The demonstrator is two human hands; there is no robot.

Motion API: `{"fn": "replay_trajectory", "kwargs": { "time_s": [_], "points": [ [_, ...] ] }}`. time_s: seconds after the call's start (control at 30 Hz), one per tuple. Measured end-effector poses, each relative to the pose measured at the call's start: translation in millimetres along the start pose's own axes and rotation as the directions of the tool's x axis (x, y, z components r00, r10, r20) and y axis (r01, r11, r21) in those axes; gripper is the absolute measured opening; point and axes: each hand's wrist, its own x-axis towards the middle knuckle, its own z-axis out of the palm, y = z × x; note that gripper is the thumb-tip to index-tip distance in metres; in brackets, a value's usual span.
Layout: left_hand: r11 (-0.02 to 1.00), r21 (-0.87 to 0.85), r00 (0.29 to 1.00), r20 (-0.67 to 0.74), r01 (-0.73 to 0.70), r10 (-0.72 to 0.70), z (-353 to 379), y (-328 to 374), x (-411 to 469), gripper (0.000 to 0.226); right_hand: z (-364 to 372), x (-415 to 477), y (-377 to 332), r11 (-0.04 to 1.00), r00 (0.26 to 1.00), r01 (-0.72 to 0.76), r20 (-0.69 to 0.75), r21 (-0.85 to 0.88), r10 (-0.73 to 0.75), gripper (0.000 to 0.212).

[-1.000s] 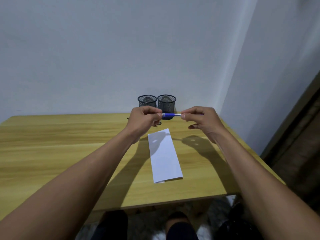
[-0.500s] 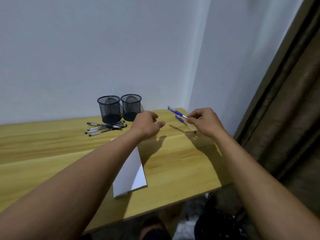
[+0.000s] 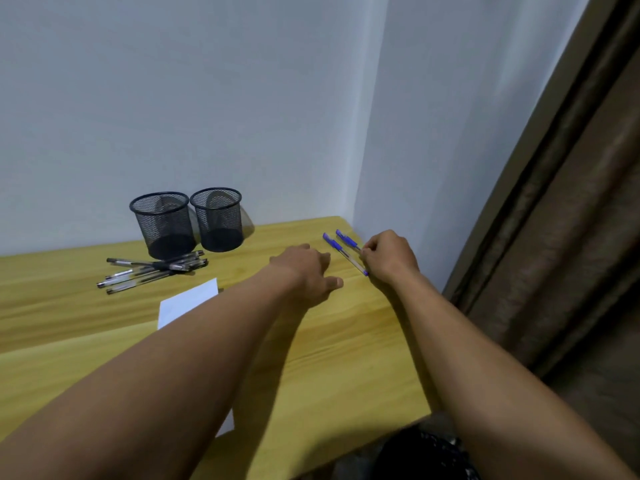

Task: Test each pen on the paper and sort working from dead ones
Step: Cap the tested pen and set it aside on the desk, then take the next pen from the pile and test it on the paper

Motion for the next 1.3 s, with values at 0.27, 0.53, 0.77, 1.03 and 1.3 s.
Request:
{"fn": "replay_trajectory", "kwargs": {
  "time_s": [0.27, 0.53, 0.77, 1.03, 1.3],
  "points": [
    [0.998, 0.065, 0.999, 0.037, -0.010, 0.008, 1, 0, 2, 0.079, -6, -7, 5, 0.999, 0.999, 0.035, 0.036, -0.002, -0.035, 0.023],
    [0.992, -0.119, 0.994, -0.108, -0.046, 0.033, -15, -11, -27, 0.077, -34, -35, -8, 0.989, 0.988, 0.146, 0.061, -0.030, -0.144, 0.031],
    [0.989, -0.128, 0.944, -0.327, -0.078, 0.032, -40, -50, -84, 0.059, -39, -61, -62, 0.964, 0.959, 0.262, 0.095, 0.052, -0.266, 0.030],
    [0.973, -0.229, 0.873, -0.469, 0.027, -0.134, -44, -136, -145, 0.033, 4, -97, -151, 0.894, 0.875, 0.427, 0.185, 0.134, -0.446, 0.028],
    [0.925, -0.318, 0.832, -0.438, 0.210, -0.340, -40, -220, -147, 0.030, 61, -87, -222, 0.845, 0.797, 0.519, 0.285, 0.126, -0.532, 0.026]
  ]
}}
